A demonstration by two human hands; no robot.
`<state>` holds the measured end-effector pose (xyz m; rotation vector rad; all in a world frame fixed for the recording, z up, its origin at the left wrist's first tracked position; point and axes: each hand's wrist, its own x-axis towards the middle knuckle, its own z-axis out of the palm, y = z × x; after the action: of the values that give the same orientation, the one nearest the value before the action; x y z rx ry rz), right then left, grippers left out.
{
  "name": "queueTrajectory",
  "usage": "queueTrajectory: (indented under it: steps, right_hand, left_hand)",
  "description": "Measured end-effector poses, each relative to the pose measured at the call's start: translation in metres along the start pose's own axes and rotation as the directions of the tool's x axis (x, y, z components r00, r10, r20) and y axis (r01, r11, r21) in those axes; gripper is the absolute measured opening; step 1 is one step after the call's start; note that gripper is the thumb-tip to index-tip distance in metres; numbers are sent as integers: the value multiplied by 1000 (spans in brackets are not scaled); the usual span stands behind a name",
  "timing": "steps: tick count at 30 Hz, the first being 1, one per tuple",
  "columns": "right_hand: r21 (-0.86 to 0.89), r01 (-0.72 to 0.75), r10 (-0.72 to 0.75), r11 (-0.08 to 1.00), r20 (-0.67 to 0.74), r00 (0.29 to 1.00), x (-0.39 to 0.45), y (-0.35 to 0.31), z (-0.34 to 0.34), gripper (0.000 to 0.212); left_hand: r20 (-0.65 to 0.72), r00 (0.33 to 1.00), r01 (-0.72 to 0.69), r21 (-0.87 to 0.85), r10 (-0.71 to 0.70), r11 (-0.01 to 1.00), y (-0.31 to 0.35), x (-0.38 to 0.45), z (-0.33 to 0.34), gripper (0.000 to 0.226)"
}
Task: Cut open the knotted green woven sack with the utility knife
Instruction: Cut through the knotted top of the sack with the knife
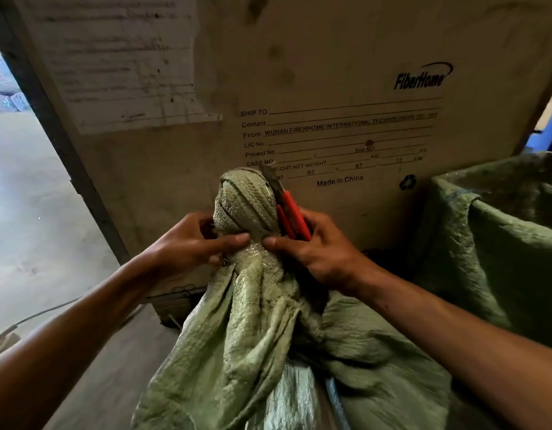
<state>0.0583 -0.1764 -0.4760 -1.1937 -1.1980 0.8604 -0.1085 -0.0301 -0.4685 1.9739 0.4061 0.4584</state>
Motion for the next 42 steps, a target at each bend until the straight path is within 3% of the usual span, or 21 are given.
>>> queueTrajectory:
  steps: [3, 6, 8, 12, 14, 16, 18, 21, 24, 26, 28, 30, 32, 34, 36, 38, 42]
  right_hand:
    - [-26, -25, 27, 999, 87, 996, 1, -4, -11, 25]
    - [-30, -85, 89, 996, 180, 980, 3, -10, -21, 24]
    - [-21, -145, 146, 989, 204, 968, 2, -12, -32, 7]
    - [-83, -173, 175, 981, 16, 984, 1, -11, -48, 15]
    - [-211, -115, 79, 971, -173, 982, 4, -12, -45, 14]
    - [-236, -78, 0, 969, -313, 950, 6, -14, -39, 15]
    - [-162, -88, 39, 983, -281, 959, 3, -15, -32, 23]
    - [-191, -160, 116, 968, -223, 968, -1, -13, -26, 38]
    - [-190, -157, 110, 969, -236, 965, -3, -17, -41, 22]
    - [-222, -173, 124, 960, -217, 968, -3, -17, -50, 19]
    - [-255, -220, 170, 942, -203, 964, -3, -16, -52, 20]
    - [-291, -250, 189, 924, -221, 957, -1, -16, -51, 17]
    - [-334, -279, 179, 900, -298, 938, 0, -24, -51, 14]
    - [-344, -302, 175, 889, -355, 918, 0, -36, -51, 10]
    - [-343, -329, 224, 880, -312, 923, -4, -48, -44, 9]
    - [-395, -355, 299, 847, -198, 933, -10, -54, -28, 7]
    - [-507, -371, 387, 778, -79, 919, -16, -52, 7, 18]
  left_hand:
    - [85, 996, -10, -56, 15, 998, 3, 0, -1, 19]
    - [127, 992, 19, -83, -8, 996, 1, 1, -7, 46]
    - [131, 990, 59, -119, -43, 991, 3, 0, -10, 60]
    - [20, 999, 49, -72, -47, 996, 13, 4, 4, 51]
    - [-115, 990, 73, -101, -85, 992, 15, 10, 16, 48]
    - [-271, 954, 75, -185, -124, 980, 16, 16, 29, 25]
    - [-289, 948, 69, -224, -134, 972, 20, 21, 38, 8]
    - [-86, 981, 140, -325, -177, 935, 25, 26, 39, 30]
    - [-52, 973, 170, -500, -226, 849, 26, 27, 27, 31]
    - [-50, 978, 167, -383, -201, 908, 19, 27, 19, 50]
    - [-78, 988, 111, -269, -136, 957, 19, 25, 17, 56]
    - [-149, 980, 77, -316, -130, 946, 23, 25, 18, 52]
    - [-298, 938, 76, -311, -174, 947, 23, 27, 20, 54]
    - [-486, 855, 97, -195, -182, 976, 16, 30, 19, 50]
    - [-619, 767, 124, -118, -170, 985, 10, 31, 17, 45]
    - [-682, 712, 146, -85, -165, 986, 5, 31, 15, 44]
    - [-709, 695, 175, 7, -119, 984, 1, 32, 15, 41]
